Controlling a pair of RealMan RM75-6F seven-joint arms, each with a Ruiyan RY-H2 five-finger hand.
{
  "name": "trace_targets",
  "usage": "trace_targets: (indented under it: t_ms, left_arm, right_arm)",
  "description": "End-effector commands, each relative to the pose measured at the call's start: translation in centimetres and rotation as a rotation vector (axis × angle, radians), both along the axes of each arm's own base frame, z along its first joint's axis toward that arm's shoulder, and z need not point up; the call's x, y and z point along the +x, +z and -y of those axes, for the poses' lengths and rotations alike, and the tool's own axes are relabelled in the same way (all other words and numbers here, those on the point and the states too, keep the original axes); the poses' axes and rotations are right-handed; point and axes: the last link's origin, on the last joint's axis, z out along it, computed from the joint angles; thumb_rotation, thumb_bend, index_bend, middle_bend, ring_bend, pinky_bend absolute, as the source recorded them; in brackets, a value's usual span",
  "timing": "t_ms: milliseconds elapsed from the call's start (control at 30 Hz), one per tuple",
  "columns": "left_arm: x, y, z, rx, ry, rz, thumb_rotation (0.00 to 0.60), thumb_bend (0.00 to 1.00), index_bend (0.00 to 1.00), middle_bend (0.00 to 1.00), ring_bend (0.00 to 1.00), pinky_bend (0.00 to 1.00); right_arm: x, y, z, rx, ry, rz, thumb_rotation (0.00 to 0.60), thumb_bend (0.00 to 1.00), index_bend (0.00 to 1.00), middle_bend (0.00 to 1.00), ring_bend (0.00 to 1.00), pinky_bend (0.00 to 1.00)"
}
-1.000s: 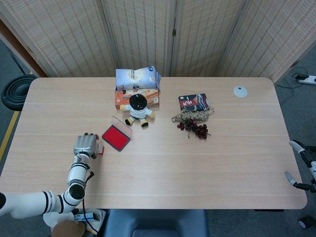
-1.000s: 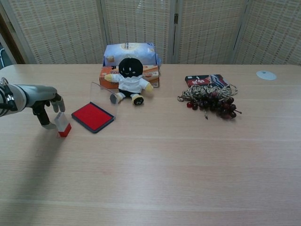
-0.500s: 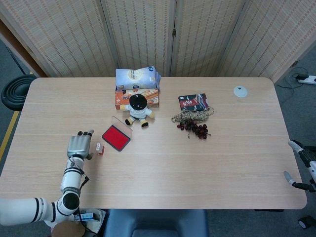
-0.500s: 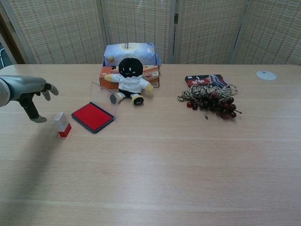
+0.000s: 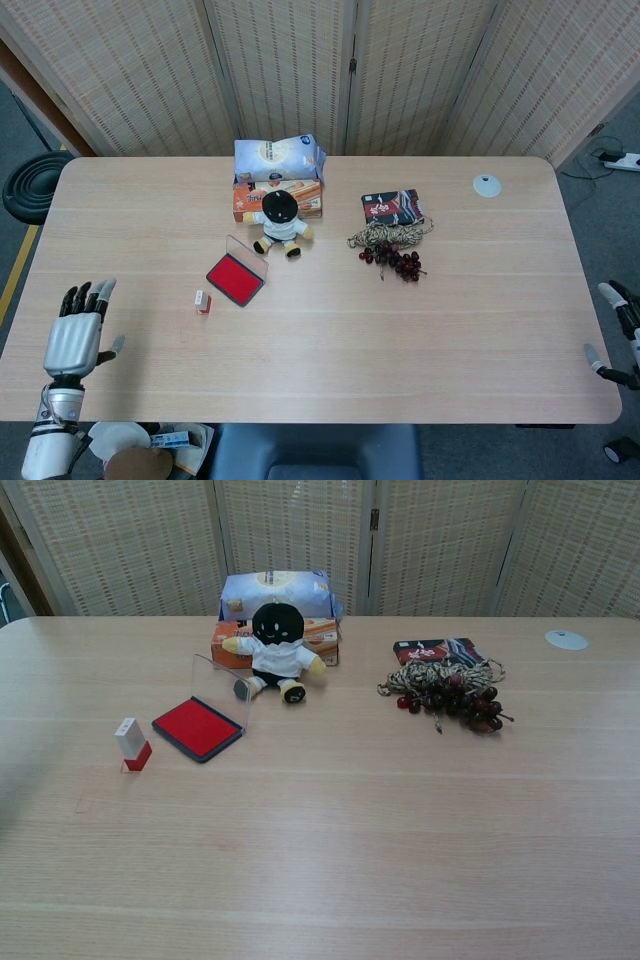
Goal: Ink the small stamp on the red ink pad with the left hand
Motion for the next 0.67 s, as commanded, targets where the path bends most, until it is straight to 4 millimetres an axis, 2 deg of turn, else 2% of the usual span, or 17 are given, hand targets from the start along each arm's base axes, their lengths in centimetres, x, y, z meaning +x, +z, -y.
trace_targets:
  t_ms: [33, 133, 200, 367, 667]
  left_arm:
    - [-3.5, 2.6, 3.9, 0.036, 0.0, -0.003, 0.6, 0.3, 0.0, 0.0, 0.0, 0.0]
    - [-4.2, 3.8, 4.9, 0.061, 0.002, 0.019, 0.6, 0.3, 0.0, 0.0, 0.0, 0.0]
    - [-3.6, 4.7, 5.1, 0.086, -0.054, 0.011, 0.6, 0.3, 0.0, 0.0, 0.0, 0.0]
    - [-3.9, 5.4, 5.5, 0.092, -0.051, 0.018, 0.6, 0.3, 0.0, 0.0, 0.0, 0.0]
    - [-3.9, 4.4, 4.5, 0.026, -0.031, -0.001, 0.6, 0.3, 0.0, 0.0, 0.0, 0.0]
  right_arm:
    - [1.2, -1.4, -0.4, -0.047, -0.026, -0.087, 0.6, 0.39, 0.02, 0.0, 0.0, 0.0]
    - [2.1, -2.2, -0.9, -0.065, -0.018, -0.133, 0.6, 0.39, 0.02, 0.0, 0.0, 0.0]
    - [2.5, -2.4, -1.1, -0.081, -0.018, -0.154, 0.6, 0.39, 0.02, 0.0, 0.0, 0.0]
    - [2.9, -2.5, -1.5, -0.125, -0.031, -0.193, 0.6, 0.39, 0.02, 0.0, 0.0, 0.0]
    - [3.0, -1.9, -2.3, -0.153, -0.025, -0.193, 0.6, 0.39, 0.02, 0.0, 0.0, 0.0]
